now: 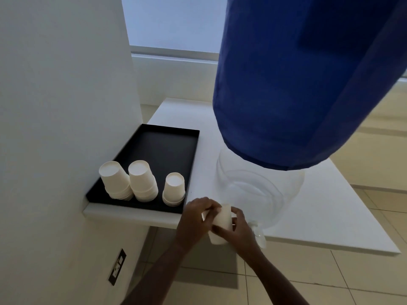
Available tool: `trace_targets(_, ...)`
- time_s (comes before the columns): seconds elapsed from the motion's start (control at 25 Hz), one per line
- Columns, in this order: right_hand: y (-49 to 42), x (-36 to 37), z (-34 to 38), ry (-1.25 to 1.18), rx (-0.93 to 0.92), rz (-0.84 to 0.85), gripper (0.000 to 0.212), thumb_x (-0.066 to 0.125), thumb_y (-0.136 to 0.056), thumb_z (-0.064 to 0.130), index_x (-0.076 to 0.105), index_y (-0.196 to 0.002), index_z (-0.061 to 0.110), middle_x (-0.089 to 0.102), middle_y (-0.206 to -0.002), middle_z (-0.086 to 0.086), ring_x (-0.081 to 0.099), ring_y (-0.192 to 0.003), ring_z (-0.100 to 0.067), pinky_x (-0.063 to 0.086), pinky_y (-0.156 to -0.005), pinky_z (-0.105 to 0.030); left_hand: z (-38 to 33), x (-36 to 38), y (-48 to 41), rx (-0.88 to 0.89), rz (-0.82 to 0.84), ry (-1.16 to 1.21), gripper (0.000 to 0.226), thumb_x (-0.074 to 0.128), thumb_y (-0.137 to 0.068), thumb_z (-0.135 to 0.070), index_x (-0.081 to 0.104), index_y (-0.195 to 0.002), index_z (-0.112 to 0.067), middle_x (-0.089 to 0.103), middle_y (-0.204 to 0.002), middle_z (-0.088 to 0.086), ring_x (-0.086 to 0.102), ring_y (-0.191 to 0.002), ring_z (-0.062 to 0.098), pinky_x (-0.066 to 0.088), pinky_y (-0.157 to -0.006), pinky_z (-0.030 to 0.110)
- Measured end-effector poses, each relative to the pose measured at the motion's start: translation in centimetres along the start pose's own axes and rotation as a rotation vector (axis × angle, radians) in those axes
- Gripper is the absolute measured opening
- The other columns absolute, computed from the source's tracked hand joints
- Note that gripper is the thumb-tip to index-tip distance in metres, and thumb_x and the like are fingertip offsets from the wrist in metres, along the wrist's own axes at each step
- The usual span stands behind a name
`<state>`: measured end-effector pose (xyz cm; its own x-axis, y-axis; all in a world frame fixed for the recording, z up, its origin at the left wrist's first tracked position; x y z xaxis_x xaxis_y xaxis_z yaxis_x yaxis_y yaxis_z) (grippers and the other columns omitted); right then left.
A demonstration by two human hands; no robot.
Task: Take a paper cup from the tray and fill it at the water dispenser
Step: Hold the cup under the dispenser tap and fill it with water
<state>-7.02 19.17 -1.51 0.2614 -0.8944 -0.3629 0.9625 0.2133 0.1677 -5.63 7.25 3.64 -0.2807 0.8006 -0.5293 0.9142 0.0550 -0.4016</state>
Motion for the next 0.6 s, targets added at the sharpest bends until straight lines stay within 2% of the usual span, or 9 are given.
trace_targets(0.04, 0.5, -0.3, -0.7, -0.046, 0.033, 0.022, 0.066, 0.074, -0.072, 0.020, 0.034, -0.124, 0.011, 0.052, -0.109, -0.005, 0.054, -0.096, -0.020, 0.047, -0.065, -0.017, -0.7, 1.0, 0.6, 0.044, 0.096, -0.038, 0.012, 0.063, -0.082, -0.009, 0.070, -0.082, 0.000, 0.074, -0.081, 0.015, 0.065, -0.079, 0.028, 0.047, -0.078, 0.032)
trace_targets(0.12, 1.6, -0.4, -2.3, -0.107, 0.080, 0.046, 0.062, 0.076, -0.070, 0.011, 0.039, -0.120, 0.009, 0.056, -0.112, -0.009, 0.055, -0.104, -0.025, 0.052, -0.082, -0.035, -1.6, 2.9, 1.7, 0.098, 0.238, -0.115, 0.017, 0.062, -0.083, -0.018, 0.071, -0.083, -0.004, 0.072, -0.082, 0.013, 0.062, -0.079, 0.023, 0.039, -0.076, 0.021)
trace_targets(0.2, 3.0, -0.5, -4.4, -0.105, 0.093, 0.067, 0.056, 0.078, -0.064, 0.009, 0.047, -0.109, 0.018, 0.059, -0.110, -0.007, 0.057, -0.104, -0.025, 0.050, -0.091, -0.044, -2.2, 4.4, 2.1, 0.105, 0.281, -0.158, 0.016, 0.060, -0.088, -0.019, 0.070, -0.087, -0.007, 0.071, -0.085, 0.010, 0.058, -0.079, 0.017, 0.039, -0.070, 0.015)
trace_targets(0.28, 4.5, -0.8, -6.9, -0.135, 0.143, 0.065, 0.060, 0.079, -0.051, 0.015, 0.049, -0.101, 0.026, 0.062, -0.106, -0.004, 0.058, -0.099, -0.020, 0.051, -0.084, -0.039, -2.7, 5.7, 1.7, 0.088, 0.270, -0.224, 0.017, 0.055, -0.091, -0.020, 0.068, -0.096, -0.011, 0.070, -0.095, 0.006, 0.061, -0.087, 0.017, 0.048, -0.073, 0.023)
trace_targets(0.36, 5.2, -2.2, -9.9, -0.131, 0.215, -0.019, 0.072, 0.073, -0.042, 0.019, 0.046, -0.108, 0.020, 0.061, -0.107, -0.003, 0.057, -0.095, -0.019, 0.048, -0.073, -0.031, -3.3, 7.2, 1.4, 0.075, 0.285, -0.288, 0.022, 0.053, -0.092, -0.024, 0.063, -0.108, -0.013, 0.067, -0.107, 0.004, 0.062, -0.097, 0.017, 0.050, -0.080, 0.026)
trace_targets(0.44, 5.2, -4.0, -12.2, -0.085, 0.261, -0.140, 0.076, 0.073, -0.043, 0.017, 0.040, -0.112, 0.019, 0.057, -0.107, -0.005, 0.054, -0.095, -0.022, 0.047, -0.072, -0.032, -3.6, 9.1, 1.1, 0.062, 0.368, -0.346, 0.034, 0.057, -0.090, -0.030, 0.057, -0.119, -0.013, 0.062, -0.119, 0.004, 0.060, -0.106, 0.019, 0.051, -0.088, 0.030)
trace_targets(0.52, 4.5, -5.2, -13.1, -0.024, 0.246, -0.208, 0.076, 0.076, -0.053, 0.010, 0.037, -0.117, 0.016, 0.055, -0.106, -0.007, 0.053, -0.097, -0.027, 0.049, -0.078, -0.036, -3.6, 11.0, 1.1, 0.050, 0.477, -0.424, 0.047, 0.062, -0.086, -0.034, 0.051, -0.126, -0.011, 0.057, -0.126, 0.006, 0.058, -0.112, 0.022, 0.050, -0.093, 0.035)
trace_targets(0.6, 3.7, -5.9, -13.0, 0.002, 0.205, -0.253, 0.070, 0.076, -0.058, 0.005, 0.037, -0.116, 0.013, 0.058, -0.099, -0.007, 0.057, -0.090, -0.026, 0.051, -0.070, -0.031, -3.7, 12.4, 1.3, 0.067, 0.545, -0.518, 0.054, 0.064, -0.084, -0.036, 0.049, -0.127, -0.009, 0.055, -0.127, 0.007, 0.056, -0.113, 0.025, 0.049, -0.094, 0.037)
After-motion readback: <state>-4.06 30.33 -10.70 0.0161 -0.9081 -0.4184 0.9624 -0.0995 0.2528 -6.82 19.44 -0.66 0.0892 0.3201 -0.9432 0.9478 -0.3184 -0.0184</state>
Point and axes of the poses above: each hand's wrist, its own y-axis away from the middle knuckle, its own x-axis out of the palm, z = x × y, the point moved 7 cm from there along -y, towards the middle knuckle
